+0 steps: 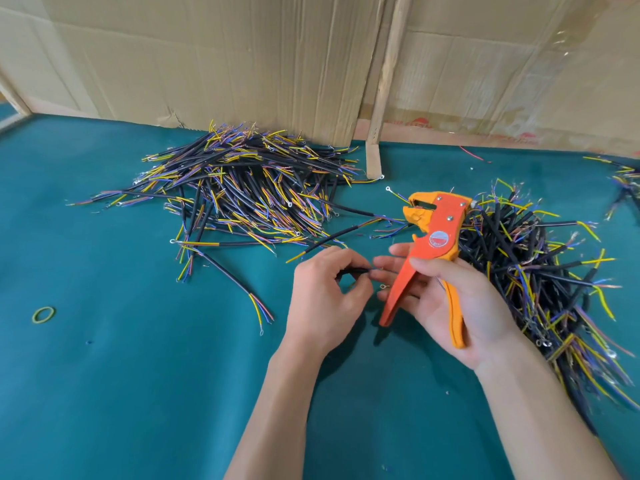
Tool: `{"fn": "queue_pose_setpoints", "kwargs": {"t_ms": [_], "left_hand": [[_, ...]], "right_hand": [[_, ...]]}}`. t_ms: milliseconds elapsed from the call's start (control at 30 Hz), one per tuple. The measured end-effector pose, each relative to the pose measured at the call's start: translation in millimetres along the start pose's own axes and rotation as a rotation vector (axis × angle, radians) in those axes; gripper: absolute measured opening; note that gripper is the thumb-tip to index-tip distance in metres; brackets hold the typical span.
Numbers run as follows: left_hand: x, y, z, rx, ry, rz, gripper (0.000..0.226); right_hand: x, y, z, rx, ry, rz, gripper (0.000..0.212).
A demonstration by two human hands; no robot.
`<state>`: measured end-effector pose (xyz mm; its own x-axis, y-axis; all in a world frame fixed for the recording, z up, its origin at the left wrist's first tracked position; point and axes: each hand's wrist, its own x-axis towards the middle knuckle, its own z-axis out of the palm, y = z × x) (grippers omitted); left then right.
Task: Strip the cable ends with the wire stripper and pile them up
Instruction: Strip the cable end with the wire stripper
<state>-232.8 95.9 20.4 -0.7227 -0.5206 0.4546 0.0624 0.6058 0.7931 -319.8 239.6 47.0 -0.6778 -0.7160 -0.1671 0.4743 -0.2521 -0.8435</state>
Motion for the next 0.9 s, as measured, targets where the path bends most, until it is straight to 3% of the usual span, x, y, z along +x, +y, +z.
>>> {"fn": "queue_pose_setpoints", "kwargs": {"t_ms": [300,500,667,900], "left_hand": [[-1.9,3.5,0.5,-0.09,-0.051,-0.077,0.014],[-0.3,0.9,-2.1,-0.148,0.018,-0.158,0.019],[-0.5,-0.6,-2.8,-0.141,0.054,-0.175,0.016],[-1.6,-1.0,-3.3,-0.088,0.017,-0.112,0.014]], "right_hand": [[-2.2,-3.5,-0.7,0.109,-0.019,0.045,0.037],[-1.6,-5.2,0.5,0.276,0.029,0.069,0.031],[-1.3,-4.4,2.5,0.138,0.036,0.039,0.047],[-1.2,-0.9,7.8,0.13,0.005,0.048,0.041]]}}
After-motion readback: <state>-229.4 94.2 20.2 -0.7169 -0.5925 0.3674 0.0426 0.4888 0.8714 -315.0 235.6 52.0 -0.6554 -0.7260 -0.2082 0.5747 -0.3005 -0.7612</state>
